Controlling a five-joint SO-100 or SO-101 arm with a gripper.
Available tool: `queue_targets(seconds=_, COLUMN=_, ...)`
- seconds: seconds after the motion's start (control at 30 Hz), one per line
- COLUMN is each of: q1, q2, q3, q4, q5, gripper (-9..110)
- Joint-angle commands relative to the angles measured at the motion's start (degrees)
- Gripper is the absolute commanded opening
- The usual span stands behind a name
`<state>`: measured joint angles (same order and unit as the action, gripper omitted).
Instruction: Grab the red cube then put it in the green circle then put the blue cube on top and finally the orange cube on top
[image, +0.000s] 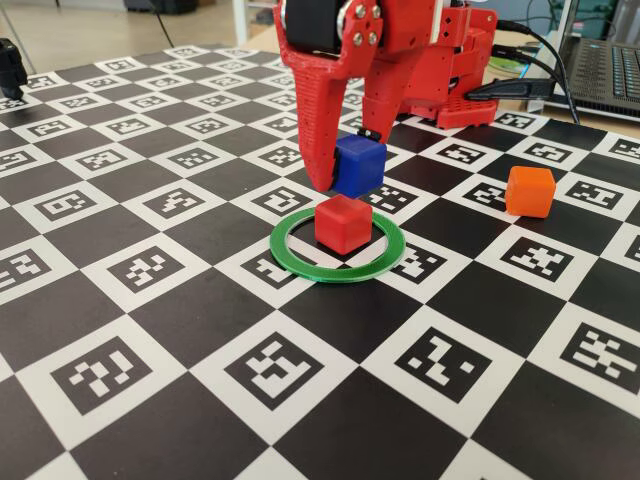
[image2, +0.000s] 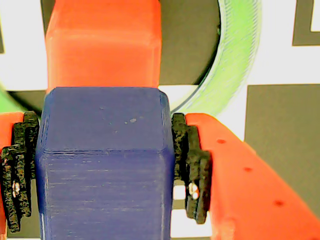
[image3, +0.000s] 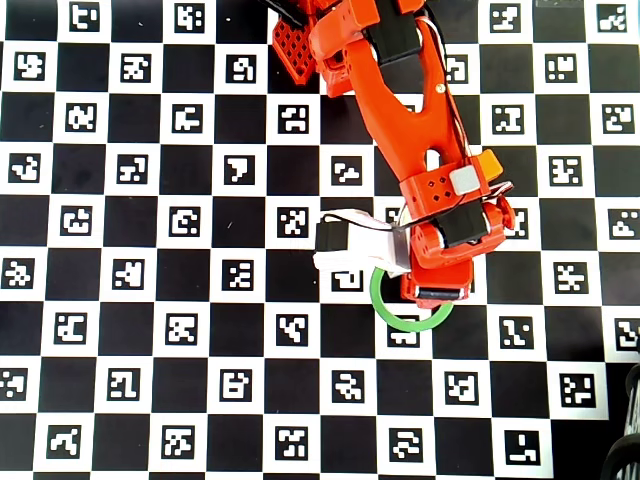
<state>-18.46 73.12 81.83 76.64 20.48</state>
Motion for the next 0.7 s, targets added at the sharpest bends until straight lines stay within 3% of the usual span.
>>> queue_targets(seconds=0.0, q1=0.6, q2=1.7, q3=-0.6, q4=-0.7, q5=-0.3, gripper=4)
queue_targets(seconds=0.67, q1=1.5, q2=0.1, q3=0.0, q4=-2.1, q5=-1.1, gripper=4)
